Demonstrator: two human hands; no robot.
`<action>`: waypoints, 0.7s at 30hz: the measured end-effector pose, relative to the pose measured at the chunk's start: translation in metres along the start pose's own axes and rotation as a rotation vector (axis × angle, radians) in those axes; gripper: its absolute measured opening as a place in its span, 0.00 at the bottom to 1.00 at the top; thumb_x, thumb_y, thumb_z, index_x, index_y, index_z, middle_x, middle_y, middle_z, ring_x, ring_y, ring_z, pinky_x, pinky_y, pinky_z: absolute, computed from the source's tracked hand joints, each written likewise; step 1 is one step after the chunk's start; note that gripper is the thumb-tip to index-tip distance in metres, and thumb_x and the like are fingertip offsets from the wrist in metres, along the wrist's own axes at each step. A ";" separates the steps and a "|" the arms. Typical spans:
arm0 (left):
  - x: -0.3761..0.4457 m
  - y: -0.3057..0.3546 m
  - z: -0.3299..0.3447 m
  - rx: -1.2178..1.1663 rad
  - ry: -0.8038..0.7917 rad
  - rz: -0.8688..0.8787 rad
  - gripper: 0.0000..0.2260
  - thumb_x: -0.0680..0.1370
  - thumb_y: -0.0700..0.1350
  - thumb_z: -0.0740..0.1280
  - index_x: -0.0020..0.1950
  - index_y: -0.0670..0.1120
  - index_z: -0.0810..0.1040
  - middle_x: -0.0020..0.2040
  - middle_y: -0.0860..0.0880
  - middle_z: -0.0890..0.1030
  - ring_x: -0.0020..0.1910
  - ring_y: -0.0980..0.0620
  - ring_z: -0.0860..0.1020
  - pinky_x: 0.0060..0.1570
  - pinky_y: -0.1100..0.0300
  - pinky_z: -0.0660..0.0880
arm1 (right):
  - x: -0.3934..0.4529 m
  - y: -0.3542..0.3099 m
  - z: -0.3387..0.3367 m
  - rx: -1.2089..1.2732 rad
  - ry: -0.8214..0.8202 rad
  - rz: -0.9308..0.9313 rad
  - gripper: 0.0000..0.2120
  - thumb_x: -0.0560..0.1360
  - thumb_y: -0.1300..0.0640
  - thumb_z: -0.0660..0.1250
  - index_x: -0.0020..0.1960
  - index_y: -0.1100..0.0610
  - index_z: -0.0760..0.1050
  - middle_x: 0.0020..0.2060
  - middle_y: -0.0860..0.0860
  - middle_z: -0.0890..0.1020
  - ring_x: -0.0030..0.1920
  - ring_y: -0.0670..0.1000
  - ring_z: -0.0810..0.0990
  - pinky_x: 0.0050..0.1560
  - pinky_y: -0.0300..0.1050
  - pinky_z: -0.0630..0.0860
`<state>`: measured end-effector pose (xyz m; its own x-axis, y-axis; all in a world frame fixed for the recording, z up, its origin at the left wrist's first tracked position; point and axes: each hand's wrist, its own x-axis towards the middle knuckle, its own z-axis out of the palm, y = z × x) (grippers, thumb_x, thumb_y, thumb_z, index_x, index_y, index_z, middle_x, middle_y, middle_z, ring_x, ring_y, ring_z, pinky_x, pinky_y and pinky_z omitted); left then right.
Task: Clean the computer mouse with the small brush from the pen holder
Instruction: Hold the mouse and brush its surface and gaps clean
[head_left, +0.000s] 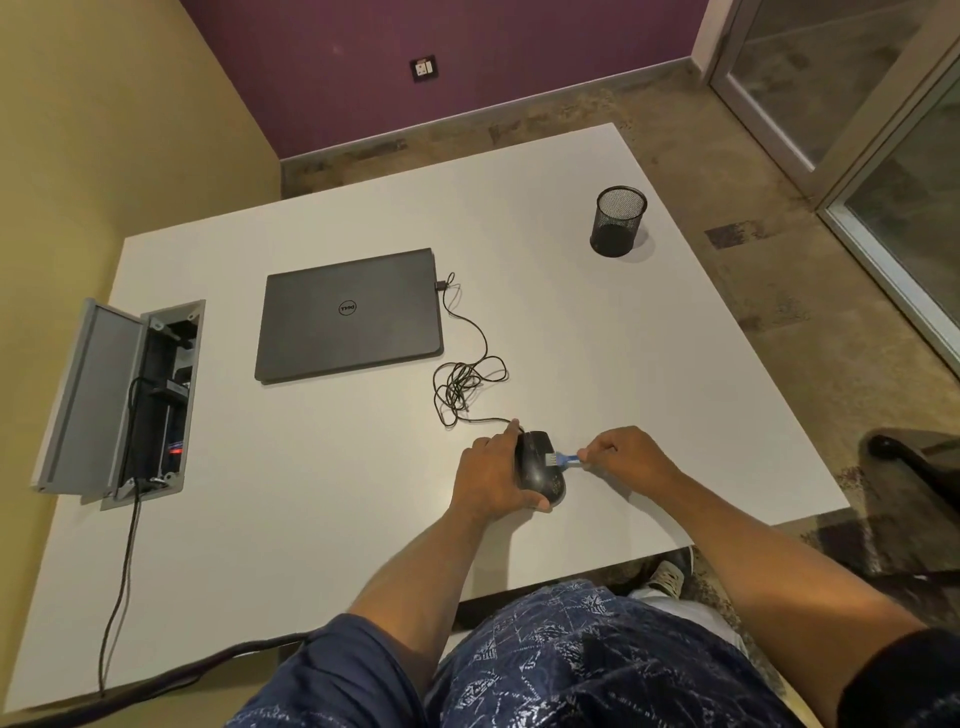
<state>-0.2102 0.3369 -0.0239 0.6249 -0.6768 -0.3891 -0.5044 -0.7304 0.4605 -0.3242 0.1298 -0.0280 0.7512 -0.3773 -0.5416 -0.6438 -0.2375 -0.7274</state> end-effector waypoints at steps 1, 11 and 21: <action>0.000 0.000 0.000 0.002 -0.003 -0.002 0.59 0.57 0.68 0.79 0.80 0.47 0.58 0.70 0.49 0.76 0.66 0.43 0.74 0.64 0.49 0.71 | 0.001 0.000 0.000 -0.006 0.053 0.019 0.08 0.76 0.56 0.74 0.41 0.59 0.85 0.34 0.50 0.82 0.36 0.47 0.76 0.36 0.40 0.69; 0.001 0.000 0.000 -0.001 -0.003 -0.005 0.60 0.57 0.68 0.79 0.81 0.47 0.58 0.71 0.50 0.75 0.67 0.43 0.74 0.65 0.50 0.71 | 0.004 -0.006 0.007 -0.013 0.092 -0.045 0.09 0.76 0.54 0.73 0.41 0.58 0.86 0.35 0.47 0.83 0.37 0.44 0.77 0.37 0.36 0.69; 0.000 0.000 0.000 -0.005 -0.004 0.003 0.60 0.57 0.68 0.79 0.81 0.47 0.57 0.71 0.49 0.75 0.67 0.43 0.74 0.65 0.49 0.71 | 0.010 -0.016 -0.003 -0.107 -0.012 -0.074 0.08 0.74 0.54 0.75 0.42 0.59 0.87 0.37 0.54 0.85 0.37 0.47 0.77 0.39 0.40 0.70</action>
<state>-0.2097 0.3368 -0.0240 0.6215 -0.6791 -0.3907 -0.5033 -0.7283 0.4651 -0.3070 0.1274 -0.0204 0.7986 -0.3445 -0.4935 -0.5978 -0.3587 -0.7169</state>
